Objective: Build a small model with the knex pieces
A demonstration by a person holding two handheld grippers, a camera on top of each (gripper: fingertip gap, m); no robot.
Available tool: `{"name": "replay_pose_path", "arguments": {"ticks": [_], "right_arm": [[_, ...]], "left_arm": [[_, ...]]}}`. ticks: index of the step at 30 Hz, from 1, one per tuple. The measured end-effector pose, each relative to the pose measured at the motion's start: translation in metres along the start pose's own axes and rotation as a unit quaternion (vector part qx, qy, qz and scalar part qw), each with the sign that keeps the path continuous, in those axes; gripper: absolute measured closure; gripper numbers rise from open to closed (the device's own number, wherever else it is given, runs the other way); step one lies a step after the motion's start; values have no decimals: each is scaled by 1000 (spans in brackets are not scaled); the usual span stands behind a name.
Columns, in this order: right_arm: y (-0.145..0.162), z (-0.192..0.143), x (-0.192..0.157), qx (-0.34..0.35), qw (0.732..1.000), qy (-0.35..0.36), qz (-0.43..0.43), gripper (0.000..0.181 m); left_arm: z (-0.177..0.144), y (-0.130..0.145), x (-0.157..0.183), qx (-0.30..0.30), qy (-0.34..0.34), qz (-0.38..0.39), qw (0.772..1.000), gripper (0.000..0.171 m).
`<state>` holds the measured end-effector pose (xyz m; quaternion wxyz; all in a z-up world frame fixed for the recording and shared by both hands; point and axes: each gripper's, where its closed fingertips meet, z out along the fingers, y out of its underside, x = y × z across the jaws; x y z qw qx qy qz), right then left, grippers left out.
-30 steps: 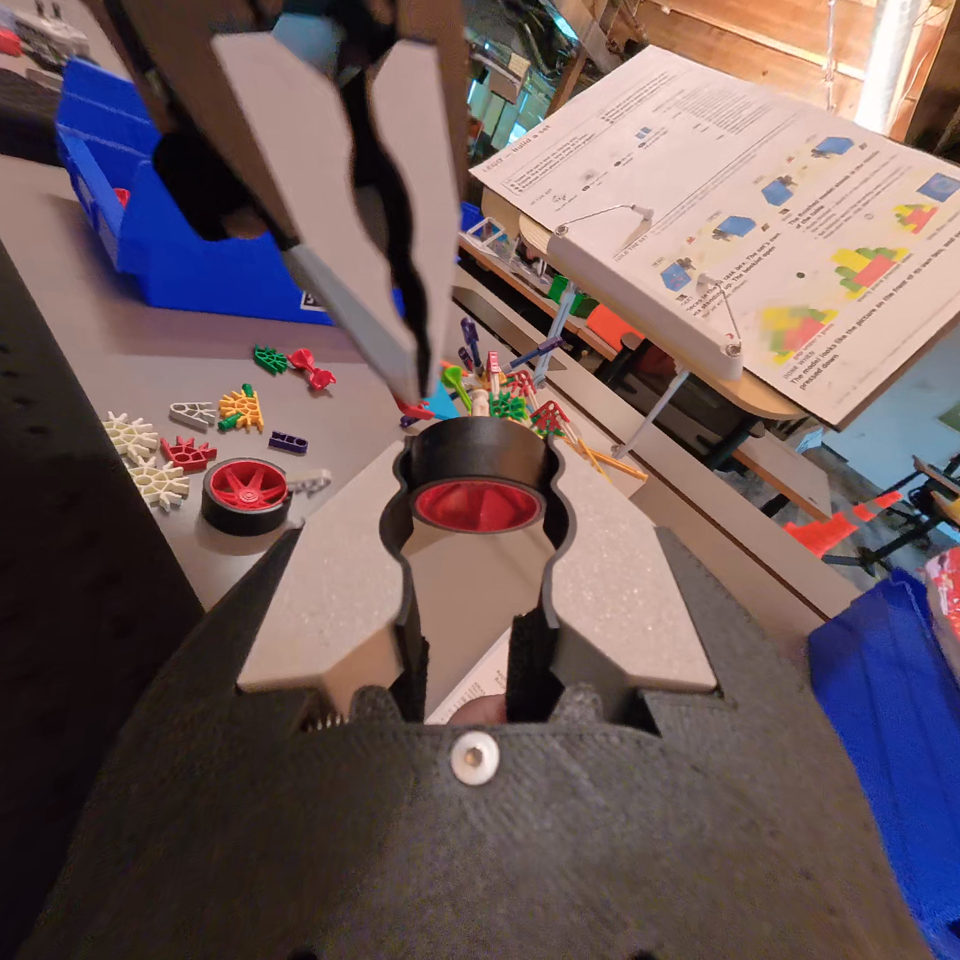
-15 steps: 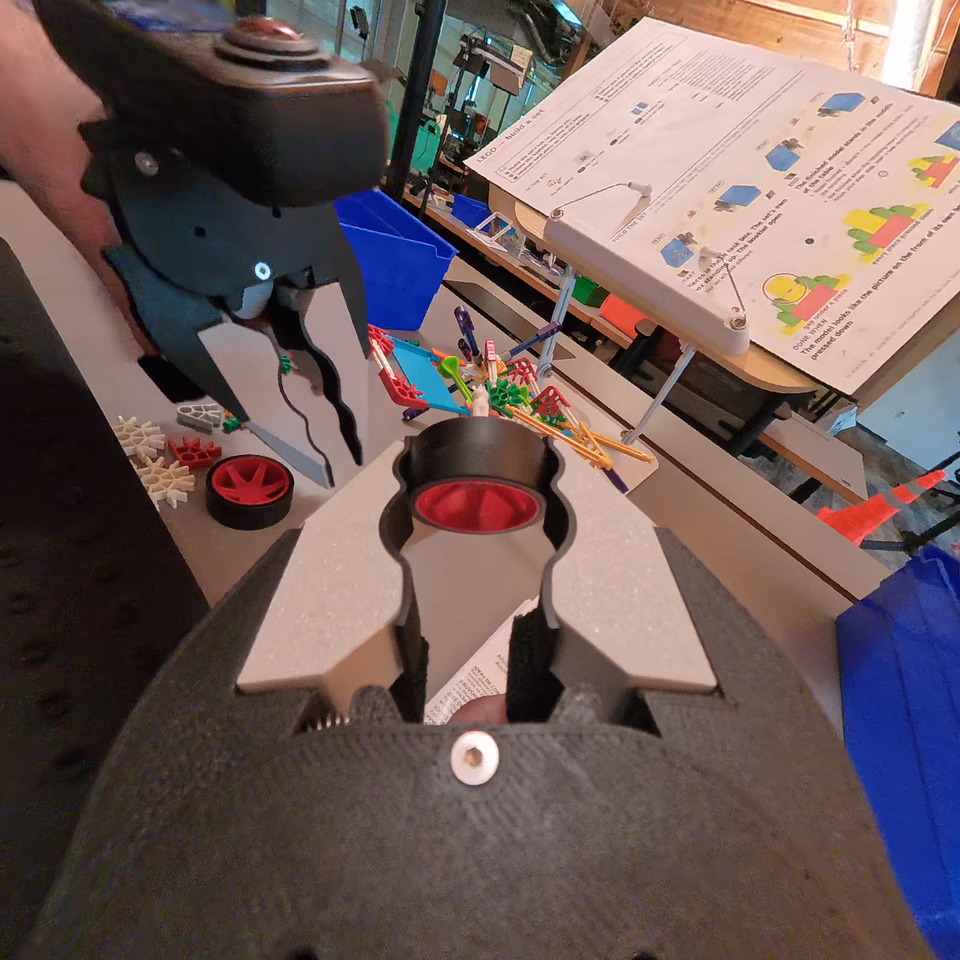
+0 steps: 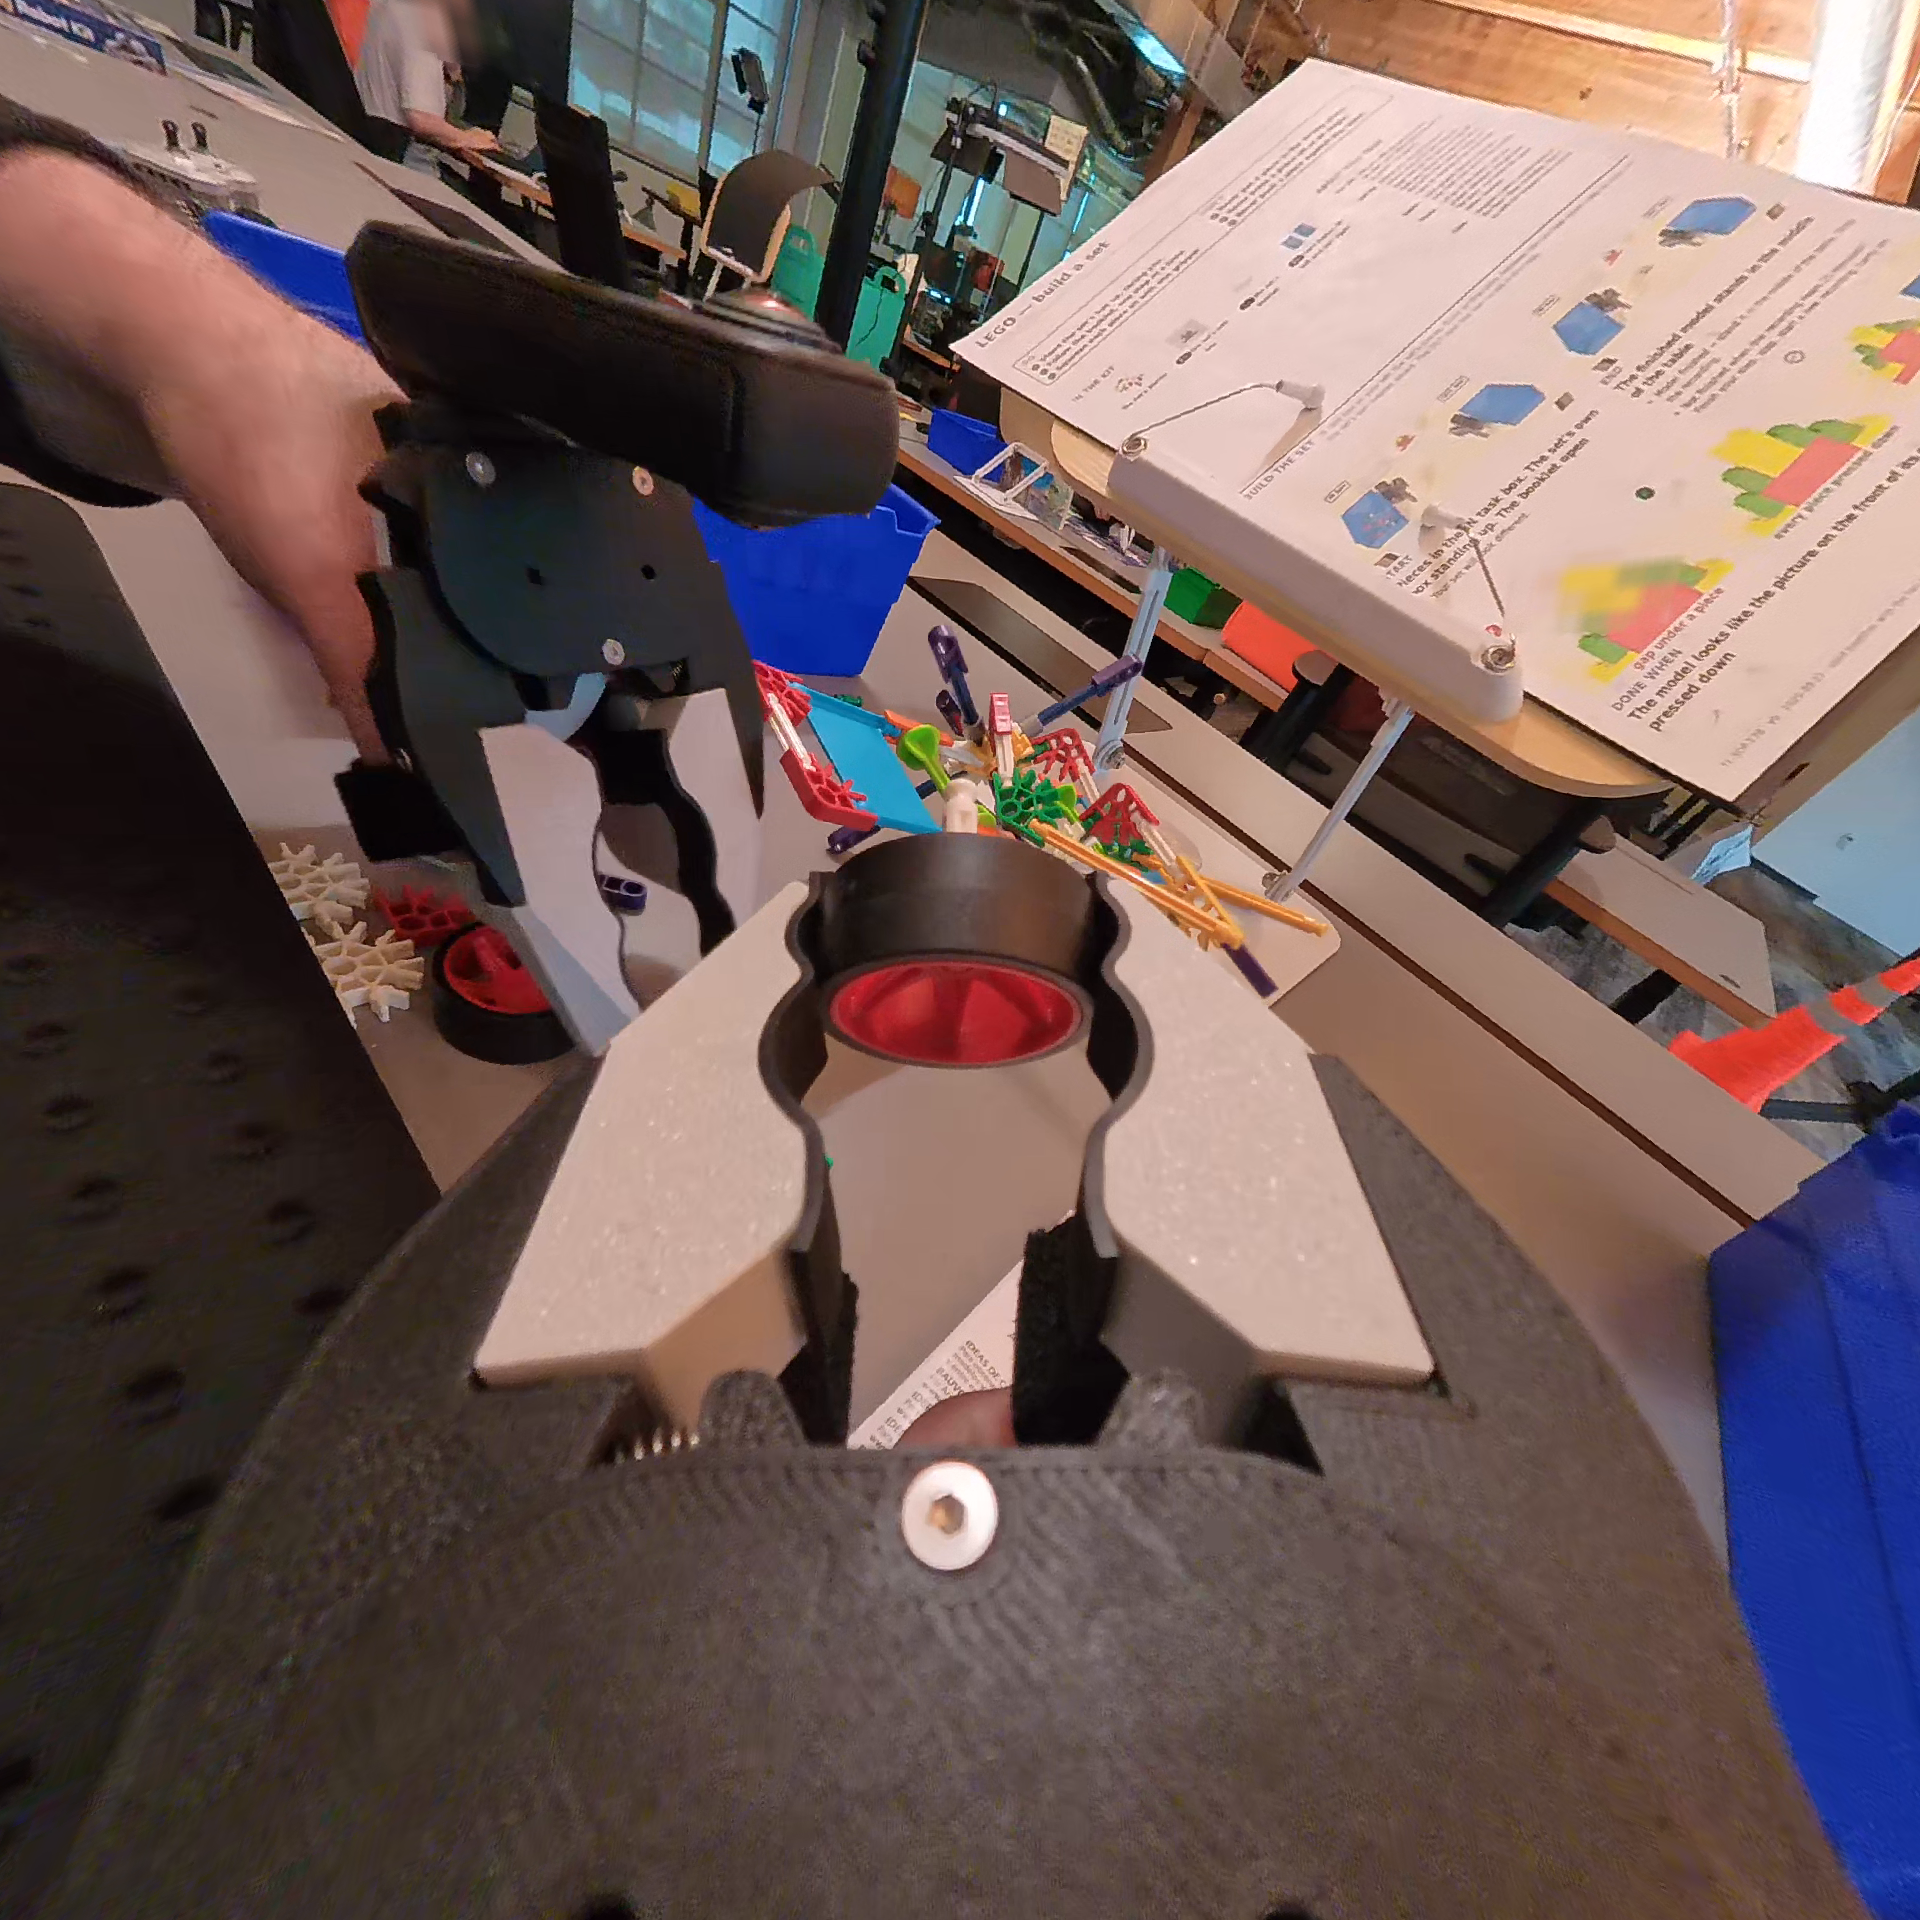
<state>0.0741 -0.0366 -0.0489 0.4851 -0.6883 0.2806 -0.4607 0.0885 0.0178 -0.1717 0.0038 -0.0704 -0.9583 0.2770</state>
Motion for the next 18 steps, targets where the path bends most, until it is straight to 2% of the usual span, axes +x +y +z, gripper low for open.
{"name": "replay_pose_path", "arguments": {"ticks": [2,4,6,8,10,12,14,17,18], "right_arm": [[1,0,-1,-1,1000,-2,1,134],[0,0,-1,0,1000,-3,1,135],[1,0,-1,0,1000,-5,3,135],[0,1,-2,0,1000,-6,3,134],[1,2,-2,-2,1000,-6,2,134],[2,1,-1,-2,1000,-6,3,134],[2,1,0,-1,1000,-4,6,134],[2,1,0,-2,1000,-7,6,134],[2,1,-1,-1,1000,-9,8,134]], "left_arm": [[-3,-1,14,3,37,-19,999,139],[-7,-4,23,19,42,-7,999,141],[-12,-4,24,31,29,27,999,145],[-13,-3,5,29,-36,60,997,150],[-9,-2,6,17,-34,80,996,144],[-6,-2,2,10,-51,90,995,153],[-3,2,12,0,-28,93,995,152],[-7,-6,16,27,-27,94,995,157],[-13,-14,17,55,-27,88,994,161]]}}
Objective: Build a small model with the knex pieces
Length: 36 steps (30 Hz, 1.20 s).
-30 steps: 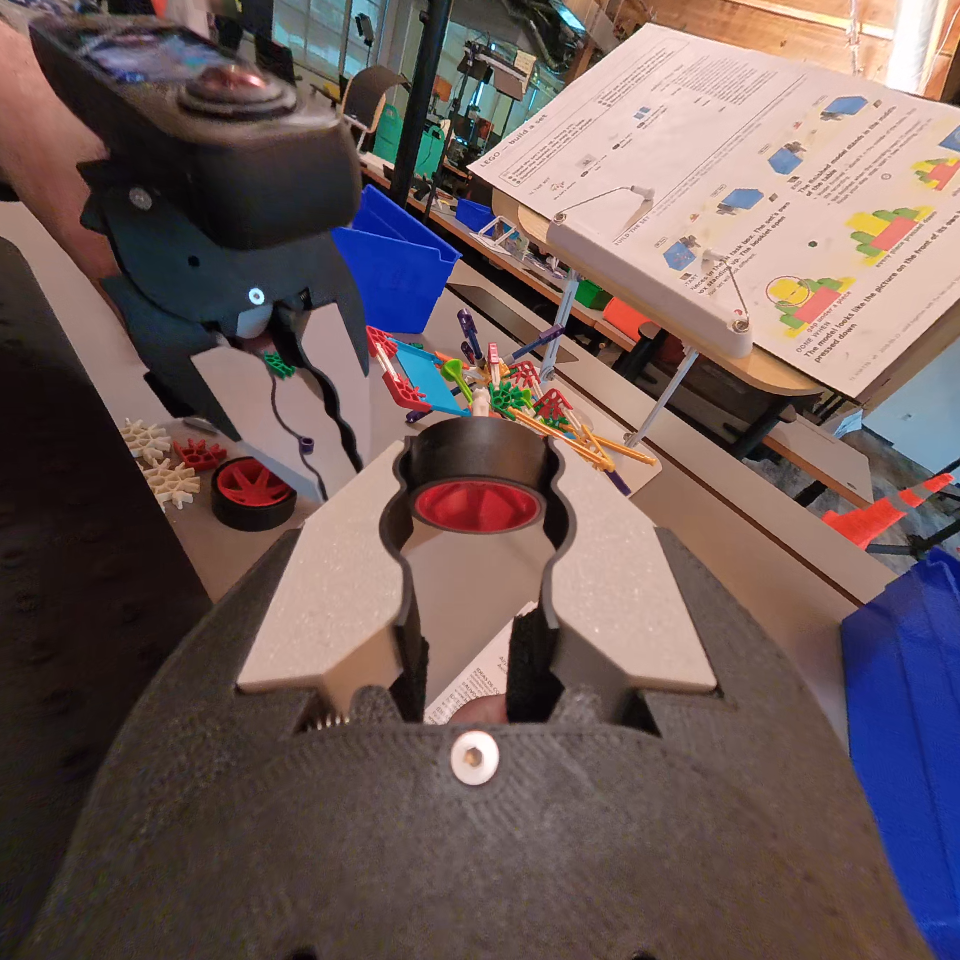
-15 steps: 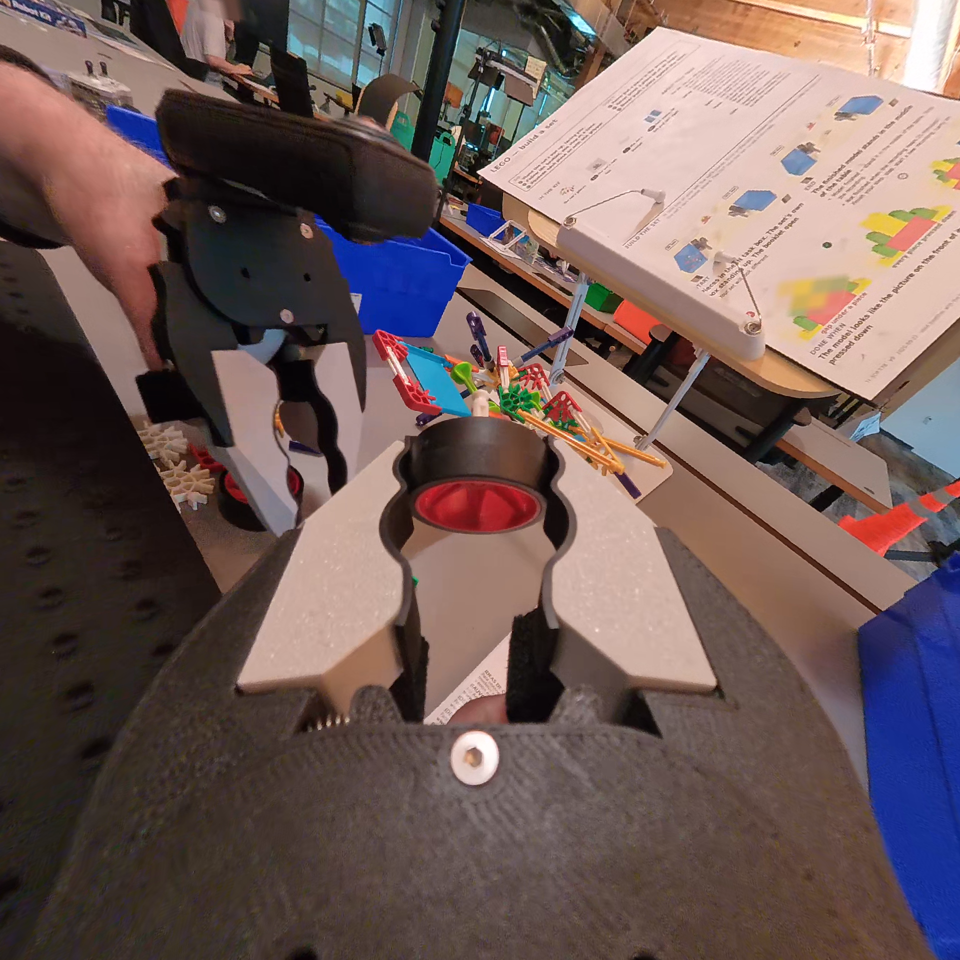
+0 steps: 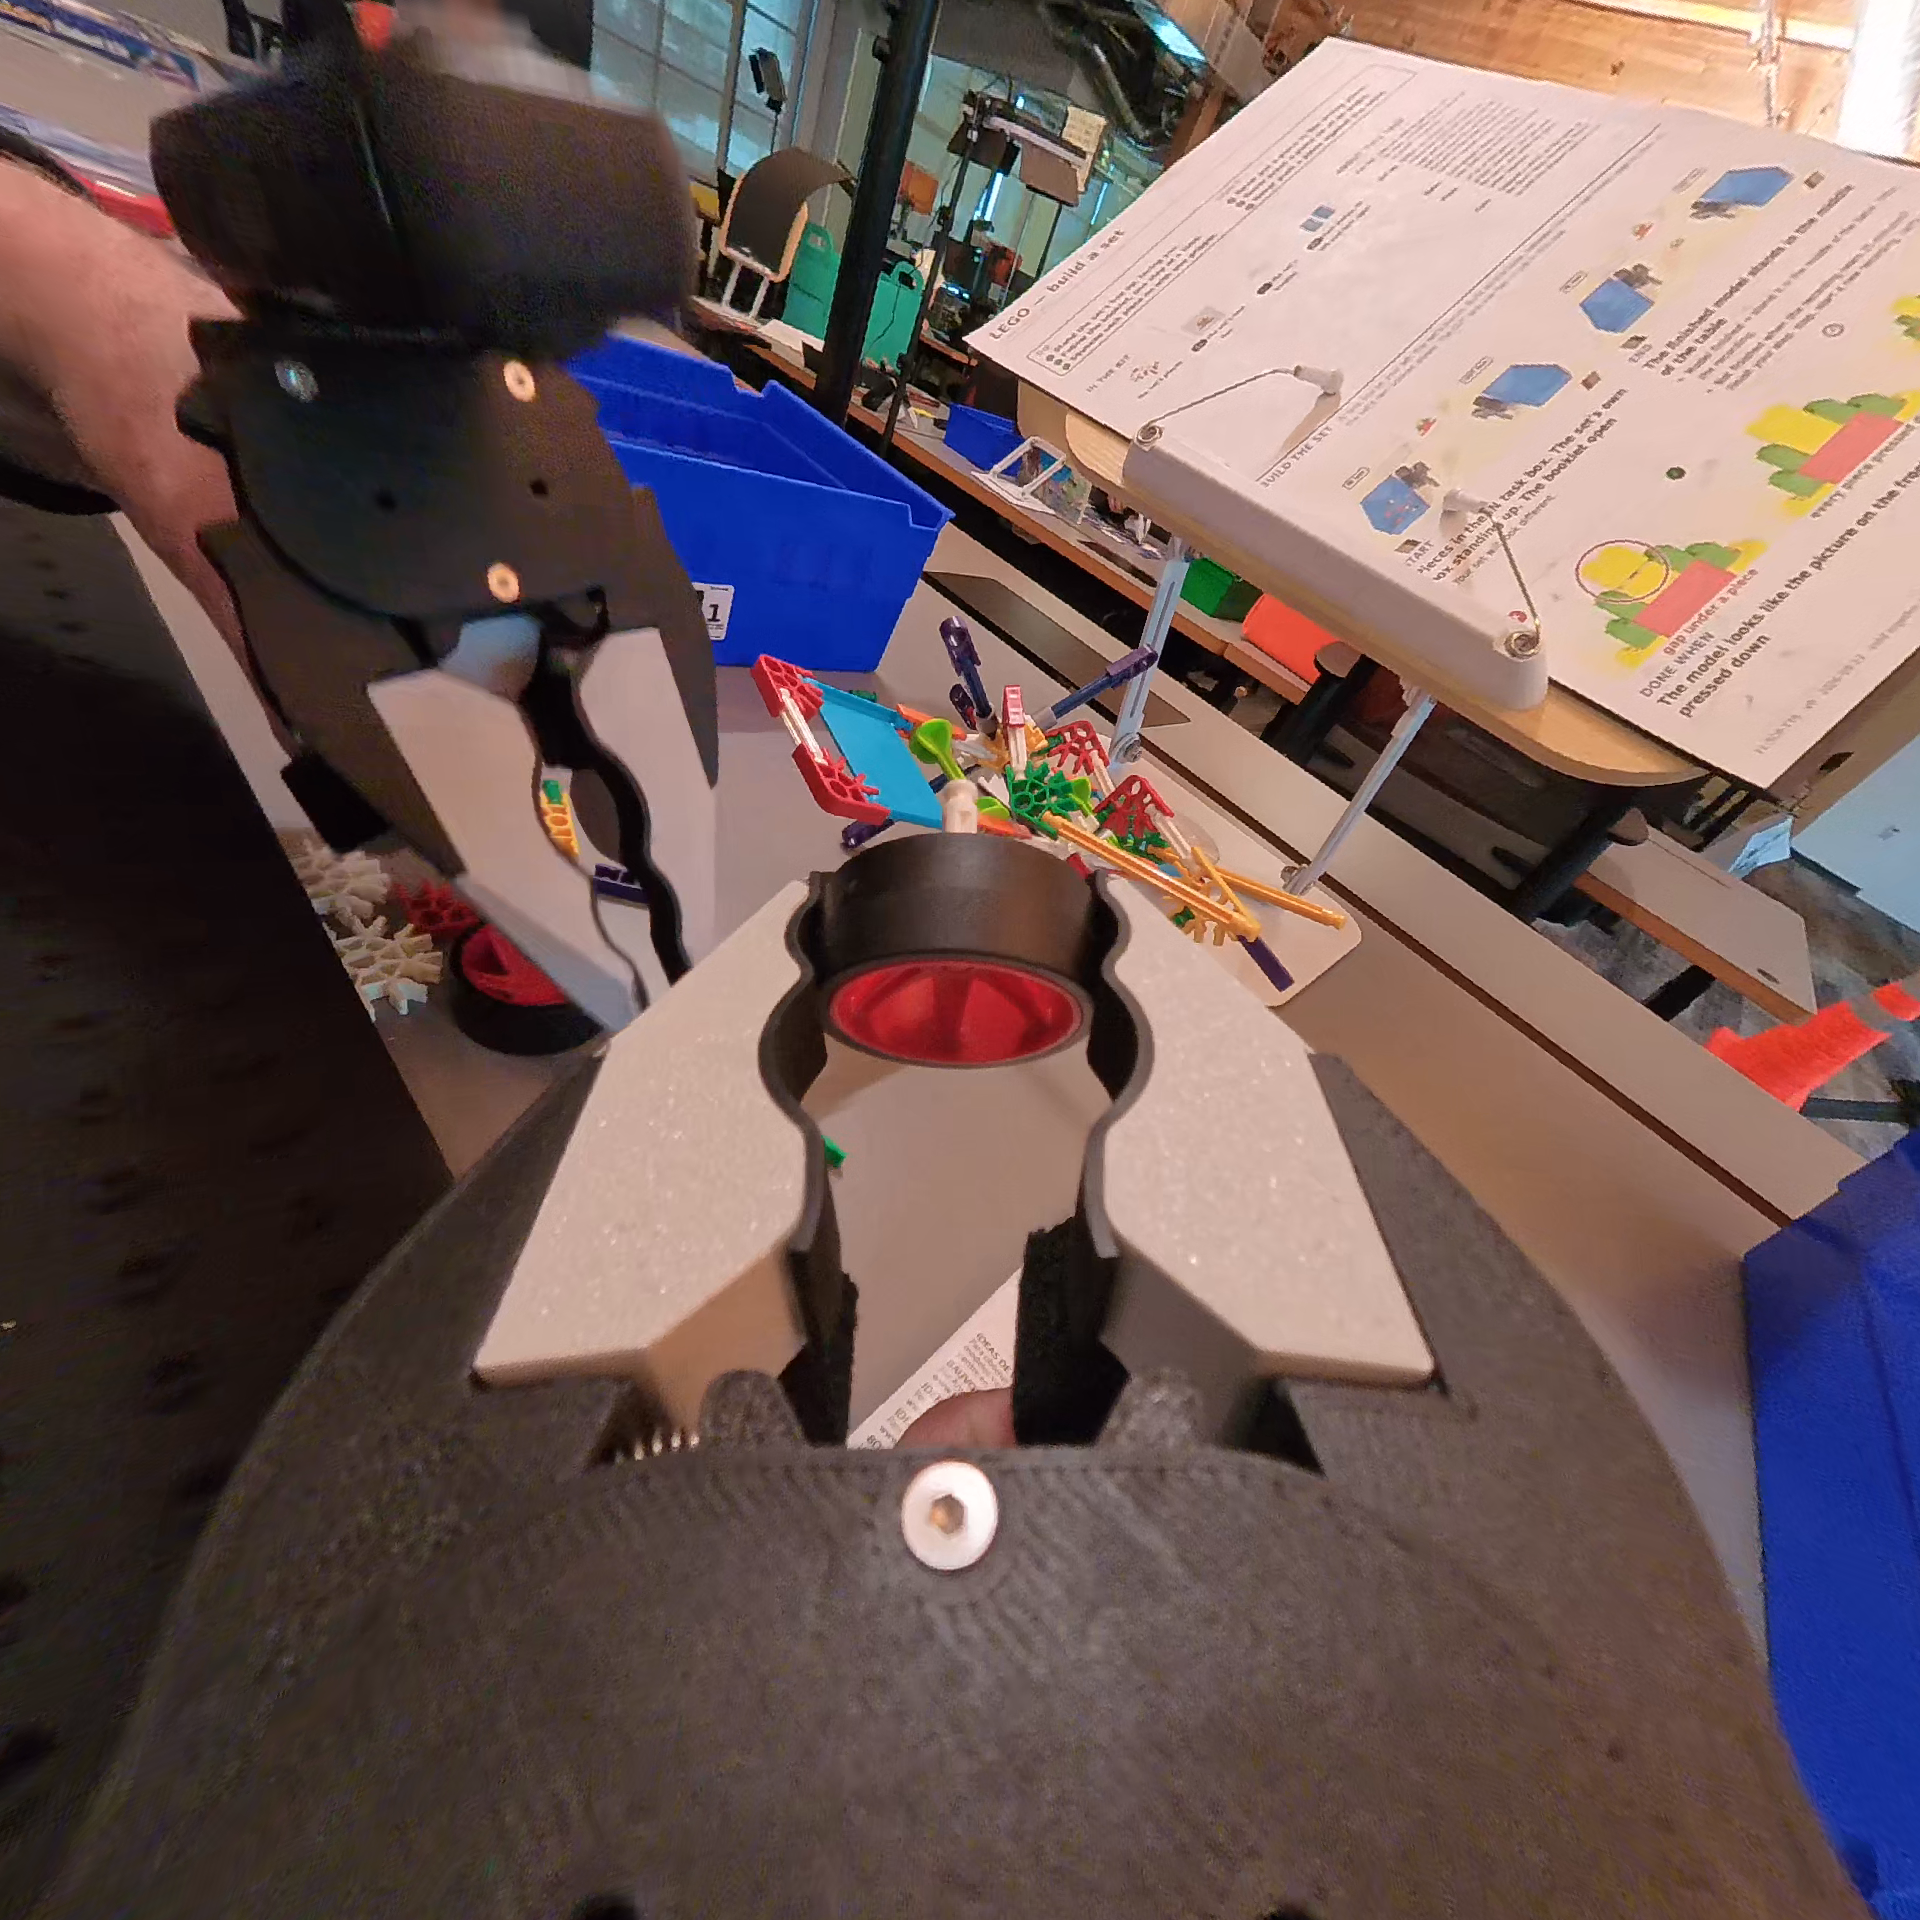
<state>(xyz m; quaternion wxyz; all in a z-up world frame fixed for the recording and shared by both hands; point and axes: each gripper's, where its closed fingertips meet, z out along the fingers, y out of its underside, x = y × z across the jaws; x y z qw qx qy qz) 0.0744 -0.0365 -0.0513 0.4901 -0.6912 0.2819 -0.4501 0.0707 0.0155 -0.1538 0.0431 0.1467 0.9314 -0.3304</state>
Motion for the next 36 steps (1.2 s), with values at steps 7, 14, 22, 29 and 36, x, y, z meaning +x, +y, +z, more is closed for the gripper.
{"name": "replay_pose_path", "arguments": {"ticks": [7,14,22,29,36], "right_arm": [[-4,-3,-12,16,998,-53,31,134],[-14,-6,-23,47,992,-100,67,135],[-16,-27,17,82,986,-50,134,135],[-17,-69,61,126,975,7,182,135],[-3,-127,96,113,975,73,179,135]], "left_arm": [[-64,-62,-10,240,19,-94,966,167],[-106,-99,-10,382,98,-152,906,171],[-40,-55,-11,174,4,-67,983,165],[-10,-74,-5,153,-10,-51,987,156],[29,-126,9,141,-5,-10,990,151]]}}
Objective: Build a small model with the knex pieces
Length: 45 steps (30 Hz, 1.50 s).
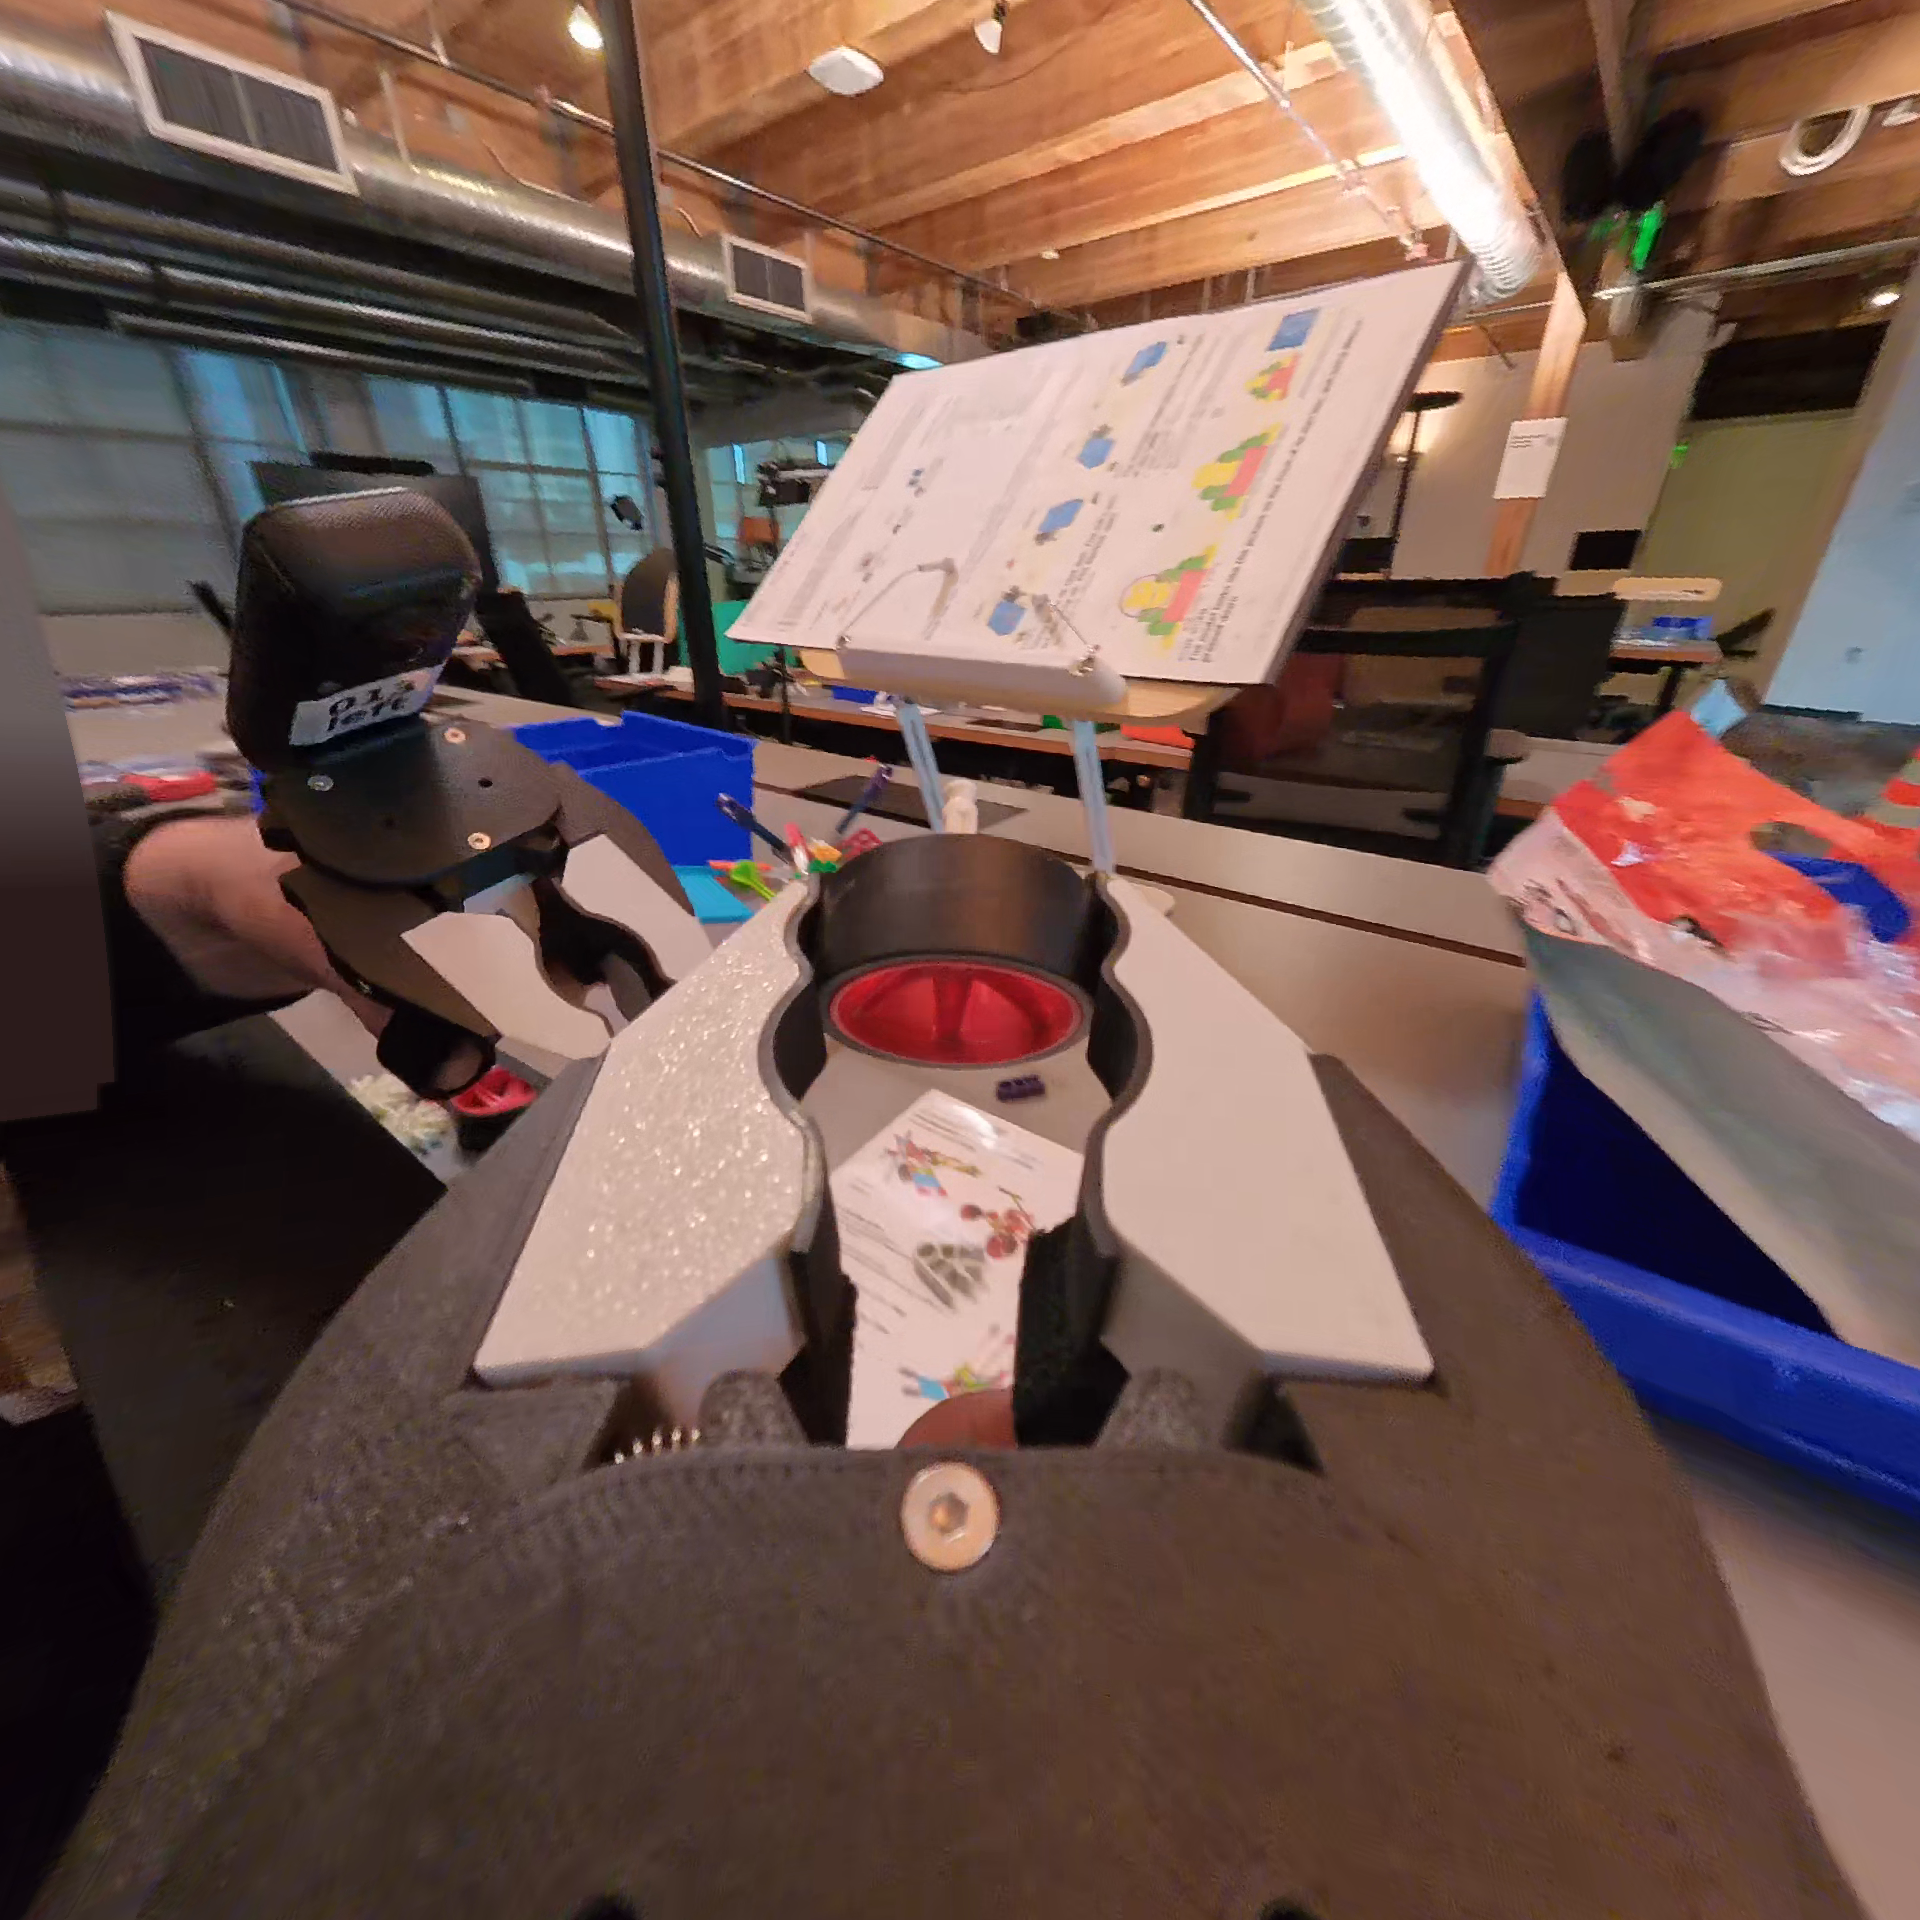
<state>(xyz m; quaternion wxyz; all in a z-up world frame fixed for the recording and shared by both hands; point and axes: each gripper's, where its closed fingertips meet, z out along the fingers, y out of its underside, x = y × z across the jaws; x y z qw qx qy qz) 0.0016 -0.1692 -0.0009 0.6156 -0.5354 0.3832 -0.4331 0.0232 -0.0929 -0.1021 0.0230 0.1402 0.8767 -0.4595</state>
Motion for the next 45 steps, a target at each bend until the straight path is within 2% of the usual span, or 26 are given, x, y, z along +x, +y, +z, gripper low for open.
{"name": "replay_pose_path", "arguments": {"ticks": [3,6,9,13,19,21,24,26,30,34,38,42,45], "right_arm": [[5,-12,6,-14,1000,15,-8,134],[12,-17,6,-25,999,18,-9,135],[19,-20,4,-32,999,16,-12,134],[25,-23,5,-35,999,14,-9,134],[31,-28,5,-45,999,8,-8,134],[33,-28,1,-53,998,3,-16,135],[36,-21,-13,-66,997,-10,-40,135],[36,-13,-28,-64,996,-27,-59,135],[35,9,-65,-52,994,-83,-57,135],[25,26,-91,-13,991,-129,-18,135],[21,37,-102,-12,991,-126,-35,135],[13,40,-106,3,991,-135,-24,135],[10,42,-110,9,989,-146,-18,135]], "left_arm": [[31,-3,-11,-40,-19,18,999,149],[60,3,-16,-80,-10,6,997,142],[79,10,-16,-106,5,-7,994,142],[91,16,-17,-124,3,-11,992,154],[93,13,-17,-102,-5,-15,995,155],[82,-1,-16,-61,-6,-21,998,155],[49,-29,-12,33,30,-92,995,154],[20,-47,-12,104,53,-135,984,154],[-35,-75,-3,222,93,-141,960,155],[-66,-90,10,296,158,-165,927,154],[-87,-95,11,350,206,-201,892,155],[-97,-96,10,375,234,-213,871,155],[-96,-94,9,379,237,-217,868,155]]}}
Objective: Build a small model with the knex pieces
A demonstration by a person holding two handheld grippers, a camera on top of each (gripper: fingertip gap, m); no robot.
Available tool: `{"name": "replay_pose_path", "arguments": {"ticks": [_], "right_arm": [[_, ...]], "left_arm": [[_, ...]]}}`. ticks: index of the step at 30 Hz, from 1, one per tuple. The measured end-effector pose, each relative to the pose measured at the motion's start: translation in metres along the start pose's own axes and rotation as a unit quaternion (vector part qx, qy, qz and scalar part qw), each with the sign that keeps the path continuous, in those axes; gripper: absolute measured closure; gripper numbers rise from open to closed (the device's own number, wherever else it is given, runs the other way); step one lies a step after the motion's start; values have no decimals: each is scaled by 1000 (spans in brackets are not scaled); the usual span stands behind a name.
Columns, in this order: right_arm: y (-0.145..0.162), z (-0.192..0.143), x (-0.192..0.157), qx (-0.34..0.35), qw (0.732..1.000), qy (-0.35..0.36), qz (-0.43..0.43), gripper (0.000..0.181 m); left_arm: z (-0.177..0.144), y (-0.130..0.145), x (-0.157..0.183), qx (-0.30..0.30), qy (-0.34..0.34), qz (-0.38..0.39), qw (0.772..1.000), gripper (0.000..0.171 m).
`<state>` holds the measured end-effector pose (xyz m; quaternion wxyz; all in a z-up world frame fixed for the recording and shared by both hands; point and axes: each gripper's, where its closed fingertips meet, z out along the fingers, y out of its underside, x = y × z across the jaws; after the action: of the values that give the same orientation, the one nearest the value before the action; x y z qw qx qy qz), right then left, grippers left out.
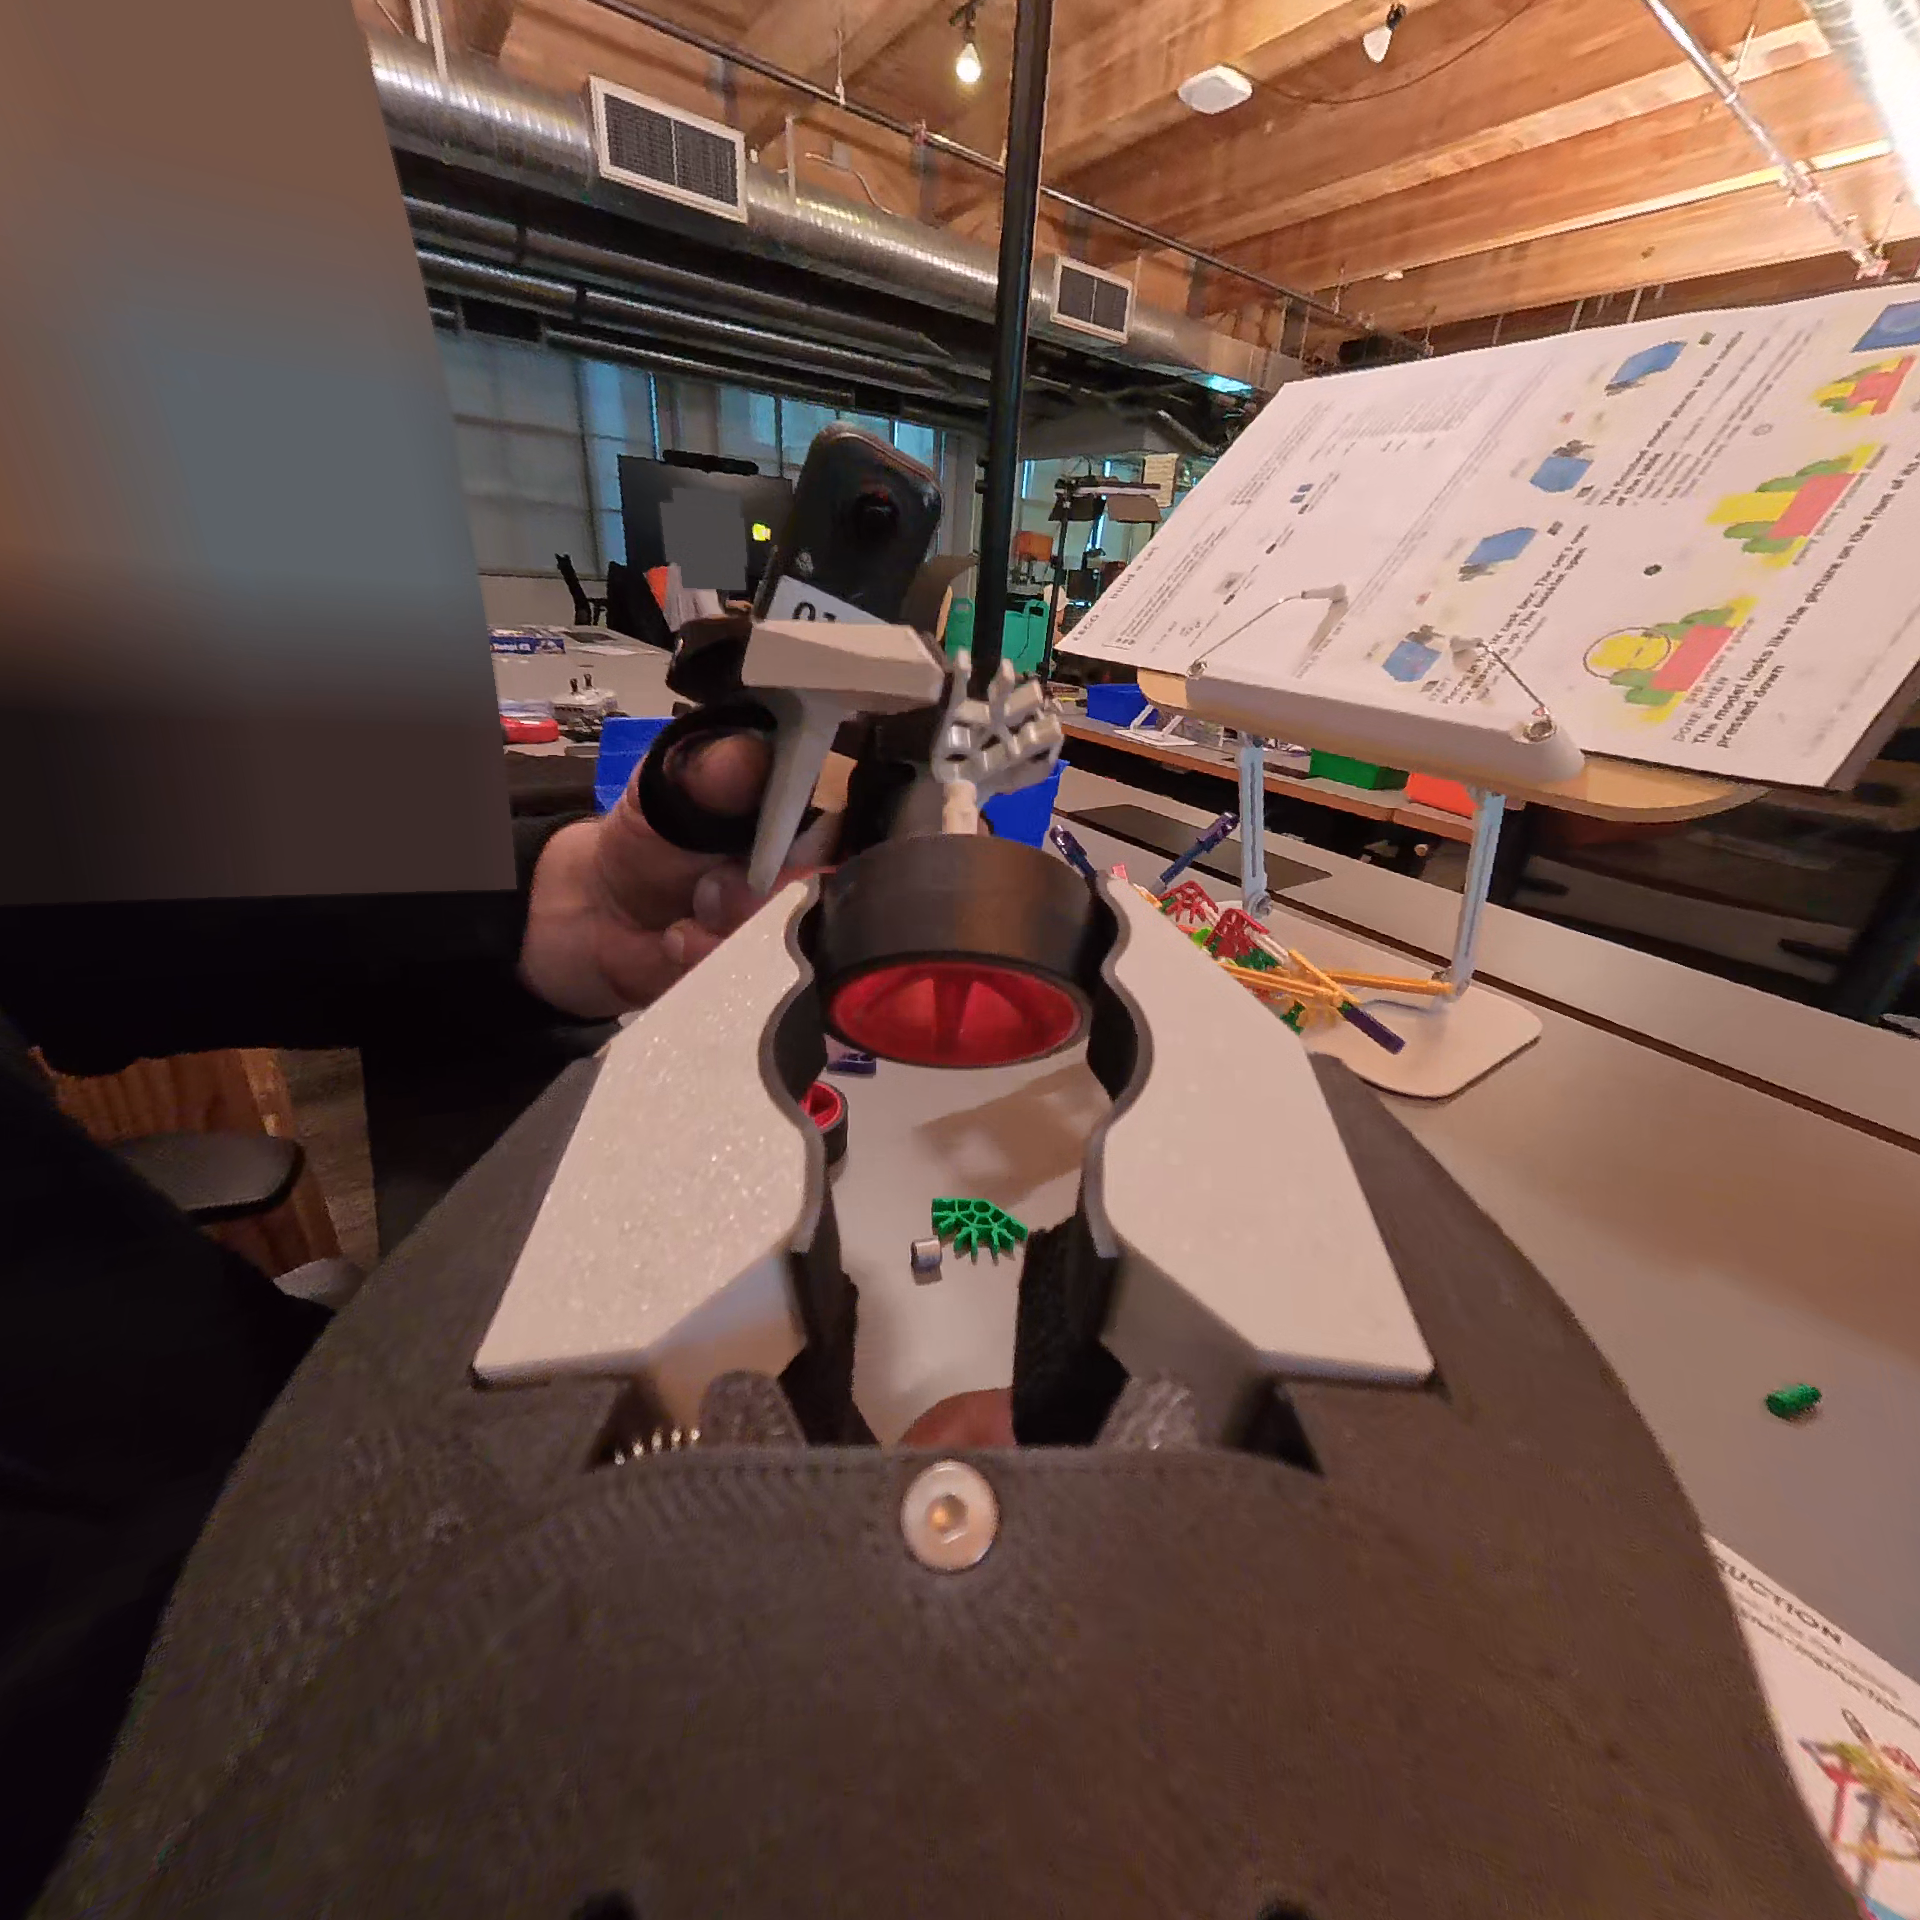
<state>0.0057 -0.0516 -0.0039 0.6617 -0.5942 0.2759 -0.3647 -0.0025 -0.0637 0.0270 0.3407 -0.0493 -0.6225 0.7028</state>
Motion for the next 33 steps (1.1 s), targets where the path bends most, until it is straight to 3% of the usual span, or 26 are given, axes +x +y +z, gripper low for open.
{"name": "replay_pose_path", "arguments": {"ticks": [11,18,22,26,30,33], "right_arm": [[1,6,-1,-11,1000,-5,-7,134],[-4,7,1,30,999,-10,42,134],[-12,3,3,70,994,-28,80,135],[-13,-4,8,82,993,-25,85,135],[-8,-7,14,78,993,-17,88,135],[-8,-5,13,77,993,-22,89,134]], "left_arm": [[9,17,-1,-22,-1,5,1000,155],[10,10,-2,-8,-24,37,999,155],[2,-2,-1,-13,-45,63,997,144],[-13,-9,-5,-36,-83,97,991,141],[-38,4,-24,-106,-157,140,972,147],[-37,8,-20,-124,-169,188,959,152]]}}
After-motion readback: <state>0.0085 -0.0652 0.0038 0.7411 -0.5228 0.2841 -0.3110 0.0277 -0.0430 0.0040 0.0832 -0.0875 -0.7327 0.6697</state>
